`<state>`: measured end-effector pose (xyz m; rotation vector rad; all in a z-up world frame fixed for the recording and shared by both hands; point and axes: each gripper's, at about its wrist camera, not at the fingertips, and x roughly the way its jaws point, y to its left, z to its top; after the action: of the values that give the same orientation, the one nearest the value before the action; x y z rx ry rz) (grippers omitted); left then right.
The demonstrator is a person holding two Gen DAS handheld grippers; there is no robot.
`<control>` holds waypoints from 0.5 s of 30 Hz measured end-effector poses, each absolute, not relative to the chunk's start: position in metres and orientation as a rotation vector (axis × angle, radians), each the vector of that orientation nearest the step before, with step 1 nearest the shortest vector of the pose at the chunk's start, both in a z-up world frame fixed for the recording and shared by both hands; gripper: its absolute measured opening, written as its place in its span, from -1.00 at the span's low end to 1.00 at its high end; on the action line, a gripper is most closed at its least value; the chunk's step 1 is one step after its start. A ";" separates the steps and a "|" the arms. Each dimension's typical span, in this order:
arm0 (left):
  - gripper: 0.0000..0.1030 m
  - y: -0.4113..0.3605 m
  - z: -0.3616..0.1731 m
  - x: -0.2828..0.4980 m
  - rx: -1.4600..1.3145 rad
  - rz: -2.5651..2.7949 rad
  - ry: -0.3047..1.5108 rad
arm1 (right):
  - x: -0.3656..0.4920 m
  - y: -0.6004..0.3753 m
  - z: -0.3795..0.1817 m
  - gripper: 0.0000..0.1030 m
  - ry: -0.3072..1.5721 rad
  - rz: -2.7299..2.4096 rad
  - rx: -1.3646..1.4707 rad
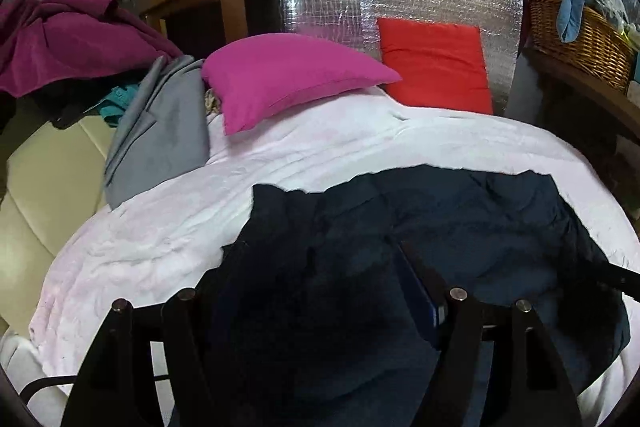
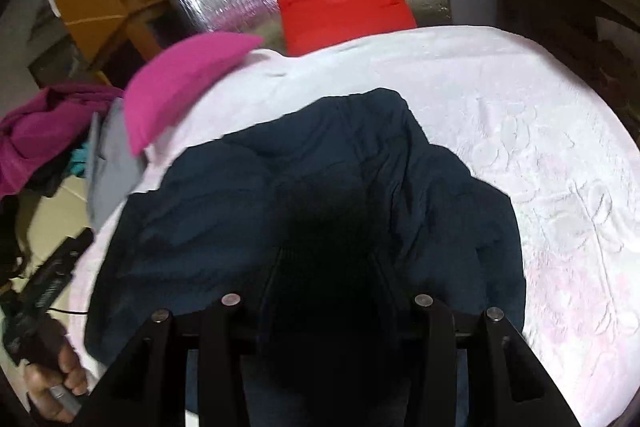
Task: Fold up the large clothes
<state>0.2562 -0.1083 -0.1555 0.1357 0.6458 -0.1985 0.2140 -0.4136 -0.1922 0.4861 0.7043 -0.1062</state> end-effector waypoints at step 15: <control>0.54 -0.037 -0.139 0.205 0.120 -0.033 0.506 | 0.199 -0.336 -0.203 -0.09 0.668 0.037 0.485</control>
<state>0.2049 -0.0365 -0.1390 0.1196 0.5056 -0.0332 0.1994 -0.3359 -0.2032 0.4848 0.6681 0.0374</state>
